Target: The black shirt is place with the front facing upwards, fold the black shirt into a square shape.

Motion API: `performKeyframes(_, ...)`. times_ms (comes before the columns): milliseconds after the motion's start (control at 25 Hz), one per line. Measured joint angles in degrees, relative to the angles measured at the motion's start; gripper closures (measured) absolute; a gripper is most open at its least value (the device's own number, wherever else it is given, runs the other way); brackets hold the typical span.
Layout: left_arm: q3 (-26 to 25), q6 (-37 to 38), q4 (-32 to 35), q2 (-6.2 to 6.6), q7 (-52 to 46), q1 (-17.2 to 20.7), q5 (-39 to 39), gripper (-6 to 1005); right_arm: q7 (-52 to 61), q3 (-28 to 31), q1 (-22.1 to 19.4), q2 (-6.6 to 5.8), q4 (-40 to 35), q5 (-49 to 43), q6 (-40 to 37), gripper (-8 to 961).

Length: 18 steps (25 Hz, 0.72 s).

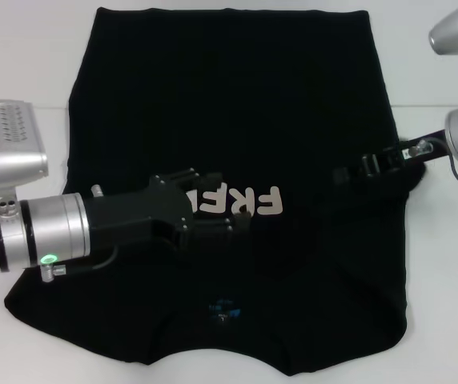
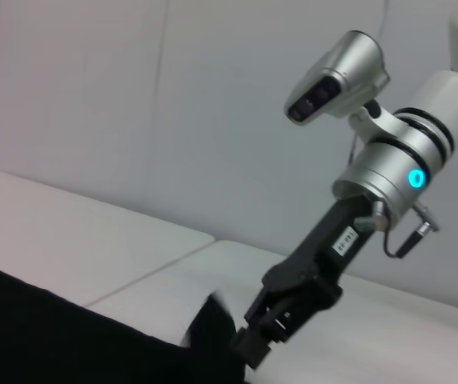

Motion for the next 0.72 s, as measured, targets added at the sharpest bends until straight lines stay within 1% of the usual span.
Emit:
performKeyframes(80, -1.0, 0.0, 0.0, 0.03, 0.0, 0.1, 0.0, 122, 0.3, 0.2, 0.1, -0.06, -0.2, 0.3, 0.0, 868)
performKeyframes(200, -2.0, 0.0, 0.0, 0.17, 0.2, 0.2, 0.0, 123, 0.4, 0.4, 0.1, -0.60, -0.3, 0.5, 0.1, 761)
performKeyframes(240, -2.1, 0.0, 0.0, 0.20, 0.2, 0.2, 0.0, 124, 0.8, 0.4, 0.1, -0.81, -0.3, 0.4, 0.1, 712)
performKeyframes(400, -2.4, -0.1, 0.0, 0.21, 0.3, 0.2, 0.0, 126, 3.2, -0.3, -0.4, -2.04, 0.0, -0.1, 0.0, 517)
performKeyframes(480, -2.7, -0.1, 0.0, 0.20, 0.3, 0.1, 0.0, 126, 4.3, -0.1, -0.9, -2.64, 0.0, -0.4, -0.2, 437)
performKeyframes(720, -2.8, -0.1, 0.0, 0.19, 0.2, 0.1, -0.1, 126, 6.3, -0.2, -2.2, -3.93, 0.5, -0.5, 0.2, 186)
